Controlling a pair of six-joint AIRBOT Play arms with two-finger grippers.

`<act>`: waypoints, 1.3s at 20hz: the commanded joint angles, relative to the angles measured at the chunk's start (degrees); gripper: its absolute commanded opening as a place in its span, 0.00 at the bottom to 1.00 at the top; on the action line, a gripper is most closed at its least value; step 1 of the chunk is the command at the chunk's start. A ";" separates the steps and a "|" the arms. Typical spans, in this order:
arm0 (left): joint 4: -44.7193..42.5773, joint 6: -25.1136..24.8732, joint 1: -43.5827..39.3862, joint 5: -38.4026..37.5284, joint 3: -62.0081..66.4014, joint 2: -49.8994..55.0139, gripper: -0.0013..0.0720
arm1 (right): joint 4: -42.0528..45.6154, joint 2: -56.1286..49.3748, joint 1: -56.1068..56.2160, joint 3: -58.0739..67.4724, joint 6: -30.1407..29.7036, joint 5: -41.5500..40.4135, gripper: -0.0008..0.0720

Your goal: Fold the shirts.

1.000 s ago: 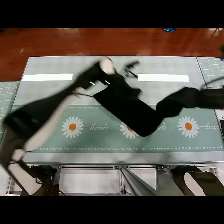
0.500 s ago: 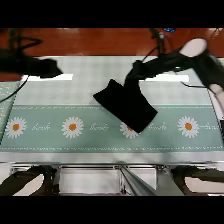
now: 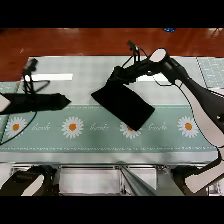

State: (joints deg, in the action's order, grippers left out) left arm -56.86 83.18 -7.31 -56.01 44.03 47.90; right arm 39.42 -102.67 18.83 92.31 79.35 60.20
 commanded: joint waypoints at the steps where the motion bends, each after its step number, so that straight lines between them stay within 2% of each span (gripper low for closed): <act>1: 2.80 -0.02 -0.90 8.61 -4.28 1.68 0.04 | -2.34 0.22 -1.95 1.31 -0.07 4.74 0.57; 4: 5.09 -0.07 7.96 8.02 6.25 0.02 0.04 | 0.35 9.07 -12.15 2.36 2.05 11.98 0.57; 5: 5.03 -0.61 9.99 8.02 9.99 -0.98 0.04 | 4.13 13.11 -15.89 2.34 2.78 14.60 0.57; 7: 5.03 -3.13 12.48 7.48 15.23 -3.08 0.04 | 17.09 22.58 -22.27 -0.22 4.11 19.26 0.57; 9: 5.01 -3.21 12.57 5.86 15.32 -5.25 0.04 | 30.08 33.33 -26.69 -9.62 7.19 17.64 0.57; 11: 5.03 -3.17 10.69 3.23 12.11 -6.62 0.04 | 33.77 44.37 -29.90 -25.14 11.89 9.40 0.57; 13: 5.03 -3.02 7.56 2.99 6.86 -7.04 0.04 | 31.26 53.46 -30.49 -41.81 16.81 -1.44 0.57; 15: 5.07 -2.34 4.02 3.37 0.74 -6.99 0.04 | 23.02 57.42 -28.85 -55.23 19.19 -9.86 0.57; 17: 5.07 -0.37 0.63 5.11 -4.87 -6.97 0.04 | 15.19 56.48 -25.55 -63.93 18.43 -15.50 0.57; 19: 5.07 0.50 -1.84 6.64 -8.59 -6.91 0.04 | 13.46 52.26 -21.57 -66.45 18.23 -17.59 0.57; 22: 5.07 0.72 -3.06 7.17 -10.69 -6.58 0.04 | 3.41 43.58 -17.70 -66.36 11.56 -18.91 0.57; 26: 5.07 0.68 -3.06 7.82 -10.80 -6.58 0.04 | -15.06 34.25 -16.76 -66.23 -1.95 -17.18 0.57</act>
State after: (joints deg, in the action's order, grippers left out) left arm -51.79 83.64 -9.82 -48.88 34.17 41.28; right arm 38.63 -62.43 0.80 26.96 86.98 42.85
